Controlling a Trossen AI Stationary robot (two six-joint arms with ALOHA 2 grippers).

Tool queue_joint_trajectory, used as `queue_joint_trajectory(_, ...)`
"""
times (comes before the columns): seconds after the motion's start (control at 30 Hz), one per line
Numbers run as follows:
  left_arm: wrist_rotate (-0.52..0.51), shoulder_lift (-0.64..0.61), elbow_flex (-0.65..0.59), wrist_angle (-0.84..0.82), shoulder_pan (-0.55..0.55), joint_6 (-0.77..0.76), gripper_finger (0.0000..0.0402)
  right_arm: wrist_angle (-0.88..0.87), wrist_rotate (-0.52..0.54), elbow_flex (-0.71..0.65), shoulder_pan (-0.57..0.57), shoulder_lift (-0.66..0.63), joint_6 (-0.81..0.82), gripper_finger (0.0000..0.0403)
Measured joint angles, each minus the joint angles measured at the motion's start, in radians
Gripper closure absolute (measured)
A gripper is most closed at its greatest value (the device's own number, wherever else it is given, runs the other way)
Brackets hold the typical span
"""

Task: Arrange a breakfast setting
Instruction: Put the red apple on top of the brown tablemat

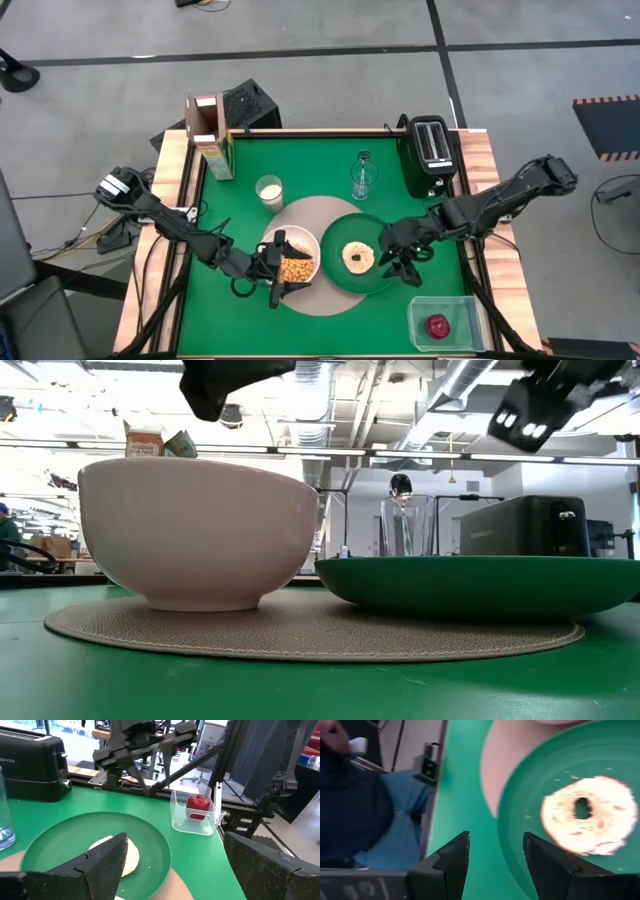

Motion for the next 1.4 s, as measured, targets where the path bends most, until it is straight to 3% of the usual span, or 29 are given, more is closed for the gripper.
queue_joint_trajectory(0.43,-0.011,0.0,0.0,0.0,-0.009,0.007,0.0086,-0.056,0.008,0.071,0.225,-0.004,0.232,0.0191)
queue_joint_trajectory(0.93,-0.01,0.0,0.0,-0.001,-0.011,-0.002,0.0086,-0.159,0.192,0.239,0.446,-0.005,0.406,0.0228)
queue_joint_trajectory(1.17,-0.01,0.0,0.0,-0.001,-0.01,-0.002,0.0086,-0.154,0.217,0.241,0.506,0.003,0.383,0.0231)
queue_joint_trajectory(1.4,-0.01,0.0,0.0,-0.002,-0.009,-0.003,0.0086,-0.157,0.232,0.241,0.488,0.054,0.375,0.0223)
